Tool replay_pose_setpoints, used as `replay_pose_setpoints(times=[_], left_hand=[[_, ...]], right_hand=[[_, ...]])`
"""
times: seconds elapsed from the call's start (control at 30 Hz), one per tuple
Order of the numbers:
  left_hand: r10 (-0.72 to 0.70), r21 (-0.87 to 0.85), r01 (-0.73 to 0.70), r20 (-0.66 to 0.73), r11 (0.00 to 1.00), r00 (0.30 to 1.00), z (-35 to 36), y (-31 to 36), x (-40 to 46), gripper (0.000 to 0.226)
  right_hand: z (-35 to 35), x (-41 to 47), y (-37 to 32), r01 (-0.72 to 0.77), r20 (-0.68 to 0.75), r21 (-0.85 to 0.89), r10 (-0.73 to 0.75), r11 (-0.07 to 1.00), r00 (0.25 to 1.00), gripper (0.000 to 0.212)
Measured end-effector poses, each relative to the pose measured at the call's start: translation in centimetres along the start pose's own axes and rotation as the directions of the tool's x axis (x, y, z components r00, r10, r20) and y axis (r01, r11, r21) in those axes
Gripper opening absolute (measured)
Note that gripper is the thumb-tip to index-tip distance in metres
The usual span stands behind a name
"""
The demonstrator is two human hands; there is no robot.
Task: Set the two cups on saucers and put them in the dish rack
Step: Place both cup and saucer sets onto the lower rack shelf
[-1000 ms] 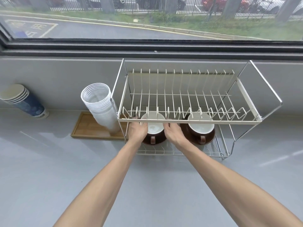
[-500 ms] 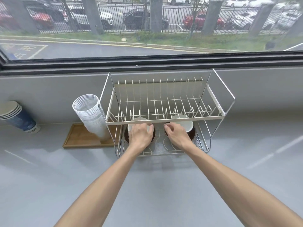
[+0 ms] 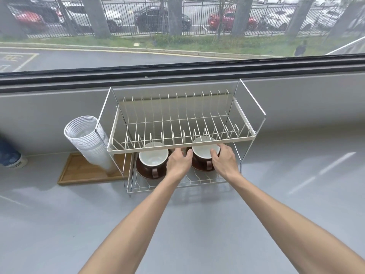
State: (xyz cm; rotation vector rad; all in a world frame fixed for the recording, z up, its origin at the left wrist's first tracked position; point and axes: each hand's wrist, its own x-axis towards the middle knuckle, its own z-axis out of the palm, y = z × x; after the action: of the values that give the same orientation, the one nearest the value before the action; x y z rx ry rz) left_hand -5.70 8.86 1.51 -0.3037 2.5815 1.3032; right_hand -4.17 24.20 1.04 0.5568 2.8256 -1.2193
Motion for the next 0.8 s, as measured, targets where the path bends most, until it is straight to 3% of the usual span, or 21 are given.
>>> replay_pose_setpoints(times=[0.2,0.47,0.63,0.8], left_hand=[[-0.048,-0.009,0.048,0.002,0.999,0.999,1.6,-0.1,1.6,0.053],[-0.163,-0.218,0.178,0.085,0.960,0.983,3.4,-0.2,2.5,0.063],[-0.146,-0.240,0.162,0.085,0.957,0.986,3.7,-0.4,2.5,0.049],[-0.159,-0.283,0.186,0.115,0.941,0.981,4.0,-0.8,2.6,0.051]], right_hand=[[0.5,1.7,0.6,-0.096,0.002,0.058,0.096,0.994,0.995,0.046],[1.8,3.3,1.5,-0.235,0.047,0.182,0.230,0.955,0.972,0.046],[1.9,3.6,2.3,-0.234,0.049,0.189,0.229,0.954,0.972,0.040],[1.8,3.5,2.5,-0.215,0.058,0.201,0.208,0.956,0.976,0.040]])
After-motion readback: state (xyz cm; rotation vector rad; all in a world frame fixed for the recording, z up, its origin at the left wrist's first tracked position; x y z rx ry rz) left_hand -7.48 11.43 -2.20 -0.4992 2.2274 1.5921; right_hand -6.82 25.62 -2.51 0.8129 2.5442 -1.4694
